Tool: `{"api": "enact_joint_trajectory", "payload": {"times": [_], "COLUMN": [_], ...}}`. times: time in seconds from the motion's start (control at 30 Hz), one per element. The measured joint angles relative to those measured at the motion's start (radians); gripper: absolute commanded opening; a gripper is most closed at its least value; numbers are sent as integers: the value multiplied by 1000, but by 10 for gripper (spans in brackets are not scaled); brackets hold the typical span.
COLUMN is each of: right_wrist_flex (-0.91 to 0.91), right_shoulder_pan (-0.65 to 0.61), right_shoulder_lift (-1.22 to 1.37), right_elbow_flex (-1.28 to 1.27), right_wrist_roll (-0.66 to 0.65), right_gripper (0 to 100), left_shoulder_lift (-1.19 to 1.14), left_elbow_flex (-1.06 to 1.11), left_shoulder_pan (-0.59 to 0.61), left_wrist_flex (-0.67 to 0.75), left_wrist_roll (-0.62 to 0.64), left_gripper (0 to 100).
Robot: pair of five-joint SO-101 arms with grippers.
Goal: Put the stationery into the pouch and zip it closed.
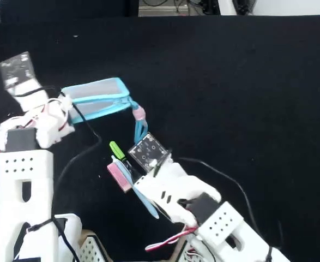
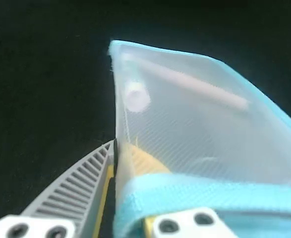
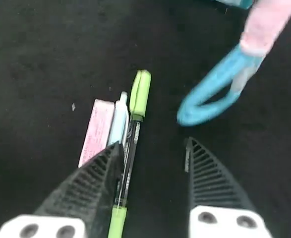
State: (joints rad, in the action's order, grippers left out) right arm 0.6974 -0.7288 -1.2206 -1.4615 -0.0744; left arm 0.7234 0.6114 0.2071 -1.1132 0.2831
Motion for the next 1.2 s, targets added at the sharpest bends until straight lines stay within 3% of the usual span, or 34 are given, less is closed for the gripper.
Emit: {"api": "enact_joint_trajectory", "payload": {"times": [0.23, 0.6, 0.83, 1.2], "right_wrist_flex": [-6, -6, -6, -9], "right_shoulder_pan": [-2, -115, -115, -121], "right_shoulder_lift": [163, 559, 783, 1053], "right_elbow_flex": [114, 344, 439, 592], "right_wrist_roll": [49, 54, 57, 132], "right_gripper": [191, 194, 312, 315], "left_shoulder_lift": [-3, -3, -3, -3], "left_elbow_flex": [-21, -34, -34, -34], "left_shoulder_pan": [114, 224, 245, 245], "left_wrist_flex": [-2, 8, 12, 12], "left_wrist_roll": [20, 44, 48, 48], "left_gripper": [30, 30, 30, 30]}}
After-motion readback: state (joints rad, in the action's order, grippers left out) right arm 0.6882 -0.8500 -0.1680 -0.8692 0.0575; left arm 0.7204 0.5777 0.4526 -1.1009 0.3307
